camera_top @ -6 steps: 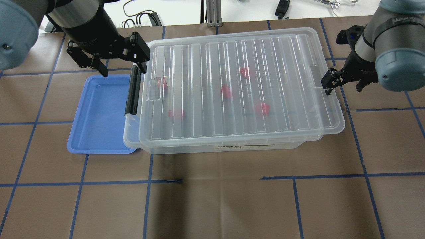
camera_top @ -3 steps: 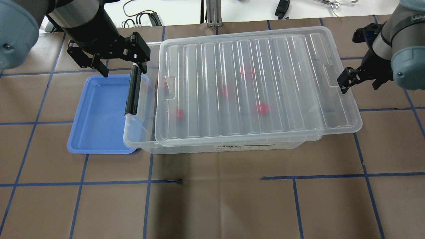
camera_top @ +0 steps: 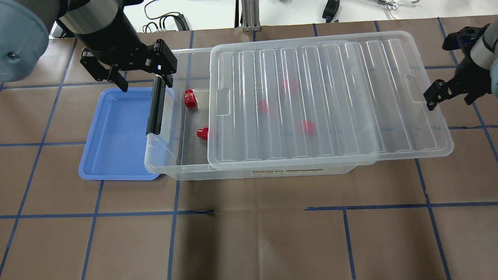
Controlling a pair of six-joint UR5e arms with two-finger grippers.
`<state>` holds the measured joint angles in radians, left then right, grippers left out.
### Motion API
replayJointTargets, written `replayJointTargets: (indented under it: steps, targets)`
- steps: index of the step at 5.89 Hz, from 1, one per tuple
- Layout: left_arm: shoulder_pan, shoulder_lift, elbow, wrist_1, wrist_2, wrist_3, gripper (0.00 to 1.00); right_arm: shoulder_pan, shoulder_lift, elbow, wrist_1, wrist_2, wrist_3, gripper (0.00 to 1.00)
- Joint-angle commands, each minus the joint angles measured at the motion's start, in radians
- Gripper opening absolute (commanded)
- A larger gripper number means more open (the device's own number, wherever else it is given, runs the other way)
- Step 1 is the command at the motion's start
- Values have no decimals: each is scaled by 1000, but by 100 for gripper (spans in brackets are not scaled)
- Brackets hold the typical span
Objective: Place red block in blue tray from box
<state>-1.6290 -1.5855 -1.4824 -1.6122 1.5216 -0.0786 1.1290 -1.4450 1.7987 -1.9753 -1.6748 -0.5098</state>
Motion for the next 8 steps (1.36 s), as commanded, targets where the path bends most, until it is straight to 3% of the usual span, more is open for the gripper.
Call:
replayJointTargets:
  steps: [1,4,6,8]
  targets:
    - [0,1,-1,0,0,0,98,-60,0,-7,-10,-10,-36,100]
    - [0,12,-16,15,0,0,98,-122,-3,-7,-46,-30,-44,100]
    - [0,12,-18,18,0,-3,98,-108,-76,-42,-10,-16,-29,100]
    - [0,10,-16,20,0,-4,98,50,-121,-225,306,37,171,100]
